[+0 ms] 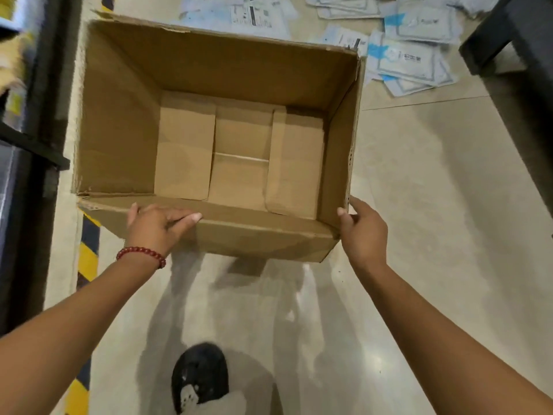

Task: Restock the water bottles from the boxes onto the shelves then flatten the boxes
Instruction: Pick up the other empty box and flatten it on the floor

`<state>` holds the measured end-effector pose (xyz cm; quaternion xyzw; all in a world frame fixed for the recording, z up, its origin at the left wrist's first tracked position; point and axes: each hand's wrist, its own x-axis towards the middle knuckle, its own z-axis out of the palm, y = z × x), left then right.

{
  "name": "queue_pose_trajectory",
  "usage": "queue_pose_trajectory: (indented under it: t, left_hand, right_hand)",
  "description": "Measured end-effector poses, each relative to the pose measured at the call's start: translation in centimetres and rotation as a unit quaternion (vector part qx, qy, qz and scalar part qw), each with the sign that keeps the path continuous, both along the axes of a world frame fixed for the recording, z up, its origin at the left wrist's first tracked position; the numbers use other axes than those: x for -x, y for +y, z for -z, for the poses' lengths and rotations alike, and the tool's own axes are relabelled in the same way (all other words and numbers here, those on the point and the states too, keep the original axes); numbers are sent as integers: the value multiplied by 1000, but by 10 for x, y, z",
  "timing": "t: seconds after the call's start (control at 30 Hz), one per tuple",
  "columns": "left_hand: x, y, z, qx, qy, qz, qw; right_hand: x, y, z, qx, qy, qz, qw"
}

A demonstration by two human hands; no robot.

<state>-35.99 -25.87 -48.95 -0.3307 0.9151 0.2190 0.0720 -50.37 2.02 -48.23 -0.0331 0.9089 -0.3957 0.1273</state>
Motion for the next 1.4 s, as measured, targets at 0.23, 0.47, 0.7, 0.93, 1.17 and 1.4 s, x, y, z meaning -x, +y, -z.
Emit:
queue_pose_trajectory:
  t: [0.23, 0.47, 0.7, 0.93, 1.17, 1.4]
  left_hand:
    - [-5, 19, -1, 58, 51, -24, 997]
    - [-24, 30, 0, 25, -31, -44, 998]
    - [-35, 63, -22, 5, -130, 51, 990]
    - [-40, 97, -59, -36, -198, 199, 959]
    - [-94, 69, -44, -54, -266, 240, 932]
    - [-70, 90, -96, -21, -136, 256, 957]
  right_hand:
    - [13, -2, 21, 14, 51, 12, 999]
    - [-31, 22, 39, 95, -69, -1, 993]
    - [-50, 26, 36, 17, -95, -32, 995]
    - [-31, 28, 26, -42, -139, -77, 986]
    - [-36, 29, 19, -76, -209, -84, 971]
    - [-31, 43, -12, -138, -194, -209, 948]
